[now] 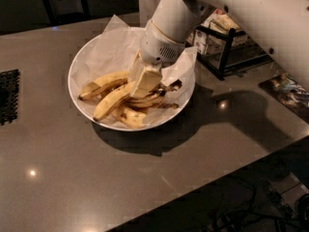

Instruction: Pick banana from white bowl

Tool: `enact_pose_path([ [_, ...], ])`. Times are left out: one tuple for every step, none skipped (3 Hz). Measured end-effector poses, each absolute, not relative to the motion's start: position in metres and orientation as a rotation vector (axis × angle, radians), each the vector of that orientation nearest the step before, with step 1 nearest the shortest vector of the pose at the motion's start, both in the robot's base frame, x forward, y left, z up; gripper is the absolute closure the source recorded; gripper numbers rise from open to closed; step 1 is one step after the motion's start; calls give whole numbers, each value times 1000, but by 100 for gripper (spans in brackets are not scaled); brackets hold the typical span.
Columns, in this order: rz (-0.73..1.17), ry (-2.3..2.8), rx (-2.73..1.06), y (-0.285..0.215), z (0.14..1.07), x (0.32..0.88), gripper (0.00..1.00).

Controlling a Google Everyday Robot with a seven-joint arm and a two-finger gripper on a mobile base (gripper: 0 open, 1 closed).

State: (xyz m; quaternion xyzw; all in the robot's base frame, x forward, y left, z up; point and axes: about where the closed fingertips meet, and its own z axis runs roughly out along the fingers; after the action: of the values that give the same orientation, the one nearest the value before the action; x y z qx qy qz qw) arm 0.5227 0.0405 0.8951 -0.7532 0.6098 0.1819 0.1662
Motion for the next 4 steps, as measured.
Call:
enact_pose_path([
  [517, 1734, -2145, 41, 895, 523, 100],
  [455, 1619, -2176, 54, 916, 507, 100],
  [342, 1443, -2224, 73, 949, 479, 100],
  [249, 1279, -2247, 87, 981, 451, 100],
])
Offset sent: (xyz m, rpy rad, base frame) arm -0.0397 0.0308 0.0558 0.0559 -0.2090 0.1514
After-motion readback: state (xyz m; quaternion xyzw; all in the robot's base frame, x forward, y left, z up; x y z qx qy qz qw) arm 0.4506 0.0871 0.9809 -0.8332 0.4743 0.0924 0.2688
